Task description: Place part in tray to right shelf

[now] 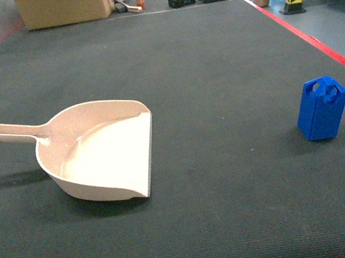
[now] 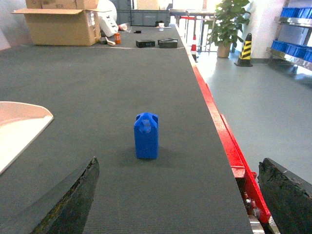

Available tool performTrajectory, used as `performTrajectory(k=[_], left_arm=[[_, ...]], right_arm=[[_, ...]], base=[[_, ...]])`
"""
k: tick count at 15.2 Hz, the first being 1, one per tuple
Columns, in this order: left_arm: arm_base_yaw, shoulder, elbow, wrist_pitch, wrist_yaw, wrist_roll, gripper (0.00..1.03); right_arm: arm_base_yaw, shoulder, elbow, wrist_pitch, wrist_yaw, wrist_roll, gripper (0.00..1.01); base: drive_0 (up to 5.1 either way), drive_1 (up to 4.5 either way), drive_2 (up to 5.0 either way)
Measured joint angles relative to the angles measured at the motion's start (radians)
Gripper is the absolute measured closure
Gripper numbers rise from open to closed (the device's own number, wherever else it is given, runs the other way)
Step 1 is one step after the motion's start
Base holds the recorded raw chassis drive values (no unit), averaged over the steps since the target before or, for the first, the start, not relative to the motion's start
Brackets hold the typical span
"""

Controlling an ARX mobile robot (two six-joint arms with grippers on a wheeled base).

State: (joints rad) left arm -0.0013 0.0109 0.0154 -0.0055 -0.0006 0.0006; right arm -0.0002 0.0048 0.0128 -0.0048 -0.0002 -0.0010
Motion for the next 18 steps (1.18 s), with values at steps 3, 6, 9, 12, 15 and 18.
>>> performTrajectory(k=[3, 6, 9, 12, 15, 18], left_arm=[[0.0, 0.0, 0.0, 0.0, 0.0, 0.0, 0.05], [0.0, 0.0, 0.0, 0.0, 0.0, 0.0, 0.05], [0.0, 0.0, 0.0, 0.0, 0.0, 0.0, 0.05], [0.0, 0.0, 0.0, 0.0, 0.0, 0.0, 0.05], [0.0, 0.0, 0.0, 0.0, 0.0, 0.0, 0.05], [0.0, 0.0, 0.0, 0.0, 0.0, 0.0, 0.05]], right_arm=[[0.0, 0.0, 0.0, 0.0, 0.0, 0.0, 0.03], [0.0, 0.0, 0.0, 0.0, 0.0, 0.0, 0.03], [0.0, 0.0, 0.0, 0.0, 0.0, 0.0, 0.03], [0.0, 0.0, 0.0, 0.0, 0.0, 0.0, 0.03], [0.0, 0.0, 0.0, 0.0, 0.0, 0.0, 0.03], [0.0, 0.0, 0.0, 0.0, 0.0, 0.0, 0.03]], base=[[0.0, 0.0, 0.0], [0.0, 0.0, 0.0], [0.0, 0.0, 0.0], [0.0, 0.0, 0.0], [0.0, 0.0, 0.0], [0.0, 0.0, 0.0]])
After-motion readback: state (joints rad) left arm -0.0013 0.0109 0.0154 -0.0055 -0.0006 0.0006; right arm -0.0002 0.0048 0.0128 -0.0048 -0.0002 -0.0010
